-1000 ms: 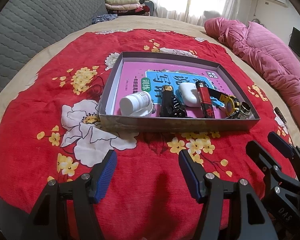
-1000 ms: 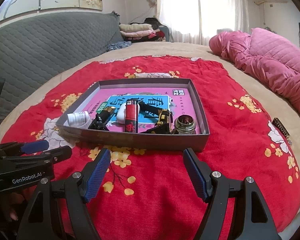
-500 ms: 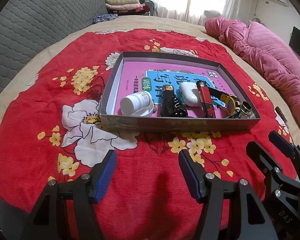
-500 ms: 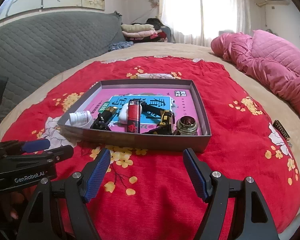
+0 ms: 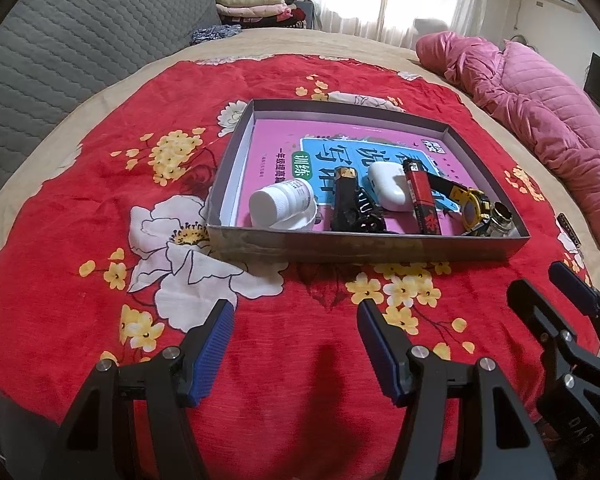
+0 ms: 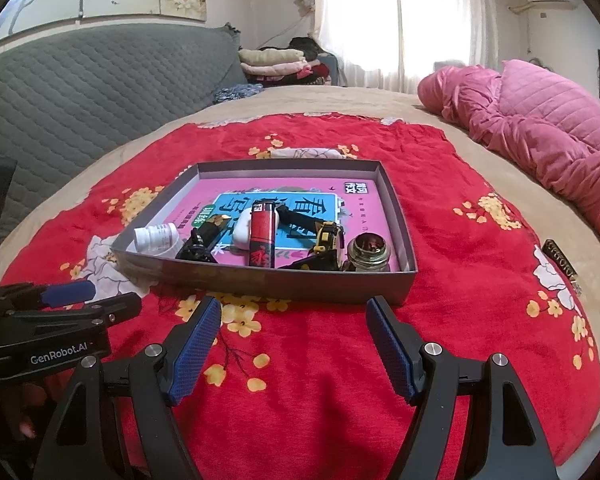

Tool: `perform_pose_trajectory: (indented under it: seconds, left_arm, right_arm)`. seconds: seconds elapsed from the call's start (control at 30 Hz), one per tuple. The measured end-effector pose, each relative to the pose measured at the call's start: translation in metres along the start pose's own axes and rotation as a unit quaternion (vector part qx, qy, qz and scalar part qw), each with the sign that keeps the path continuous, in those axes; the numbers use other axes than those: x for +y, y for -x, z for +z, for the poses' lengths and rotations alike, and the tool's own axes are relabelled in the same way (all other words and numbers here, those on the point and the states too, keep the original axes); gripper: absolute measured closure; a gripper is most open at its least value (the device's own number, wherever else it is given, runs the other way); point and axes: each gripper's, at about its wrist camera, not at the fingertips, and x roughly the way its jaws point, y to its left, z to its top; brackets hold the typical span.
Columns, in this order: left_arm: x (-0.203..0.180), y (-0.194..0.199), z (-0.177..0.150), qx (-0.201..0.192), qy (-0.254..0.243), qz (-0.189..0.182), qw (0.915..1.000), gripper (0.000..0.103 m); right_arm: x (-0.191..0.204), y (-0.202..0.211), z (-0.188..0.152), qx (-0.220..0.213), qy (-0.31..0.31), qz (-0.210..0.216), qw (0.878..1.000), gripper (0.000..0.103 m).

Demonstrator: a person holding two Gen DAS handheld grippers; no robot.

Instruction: Organize rigid objects

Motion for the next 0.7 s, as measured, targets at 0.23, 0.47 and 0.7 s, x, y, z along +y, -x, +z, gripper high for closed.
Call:
perform_pose_trajectory:
  seconds: [0.23, 0.47, 0.7]
  left_arm:
    - [-0.0005, -0.0005, -0.0007, 0.001, -0.002, 0.002, 1.0, 0.04]
    - [0.0, -0.0017, -0.0007, 0.004, 0.0, 0.008, 1.0, 0.04]
    - [0.0001, -0.0022, -0.0009, 0.006, 0.0, 0.008, 0.9999, 0.04]
  right_arm:
    - [-0.0013, -0.0002, 0.0001, 0.001, 0.0, 0.0, 1.0, 0.027]
    - [-0.0009, -0.0001, 0.0, 0.001, 0.001, -0.001, 1.0, 0.027]
    - [-0.0005, -0.0005, 0.0, 0.002, 0.001, 0.0, 1.0, 0.027]
